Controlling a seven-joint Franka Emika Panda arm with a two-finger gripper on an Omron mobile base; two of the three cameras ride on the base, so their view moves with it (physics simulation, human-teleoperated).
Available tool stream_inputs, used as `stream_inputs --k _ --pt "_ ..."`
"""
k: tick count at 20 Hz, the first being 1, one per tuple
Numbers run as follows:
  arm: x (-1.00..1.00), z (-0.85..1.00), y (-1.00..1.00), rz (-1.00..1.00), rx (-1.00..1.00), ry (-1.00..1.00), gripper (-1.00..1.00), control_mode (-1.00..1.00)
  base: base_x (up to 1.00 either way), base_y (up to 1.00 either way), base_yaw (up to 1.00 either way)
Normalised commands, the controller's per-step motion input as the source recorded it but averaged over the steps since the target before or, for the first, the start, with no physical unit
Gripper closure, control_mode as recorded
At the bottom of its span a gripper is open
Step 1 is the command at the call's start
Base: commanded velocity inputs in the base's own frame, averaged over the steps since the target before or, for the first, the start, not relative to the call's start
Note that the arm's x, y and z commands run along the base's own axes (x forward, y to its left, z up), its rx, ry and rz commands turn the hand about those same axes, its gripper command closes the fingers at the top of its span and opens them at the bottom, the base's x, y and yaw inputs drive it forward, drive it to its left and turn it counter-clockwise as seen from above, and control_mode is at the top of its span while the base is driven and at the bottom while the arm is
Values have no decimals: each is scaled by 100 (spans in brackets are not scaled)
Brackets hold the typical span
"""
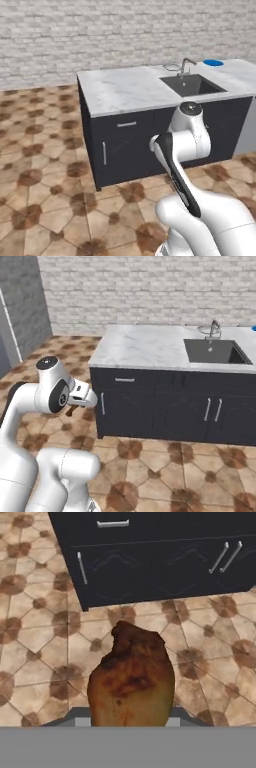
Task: Take the chicken drumsticks from the pan and place one on each plate on the dining counter.
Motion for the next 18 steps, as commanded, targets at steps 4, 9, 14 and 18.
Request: stream_inputs --k 4,9,14,18 --pt "0 0 0 0 0 0 100 100 61 85 -29" --pt "0 0 0 0 0 0 100 100 49 91 -30" --pt "0 0 0 0 0 0 100 100 44 94 -29" --pt "0 0 0 0 0 0 100 100 43 94 -30"
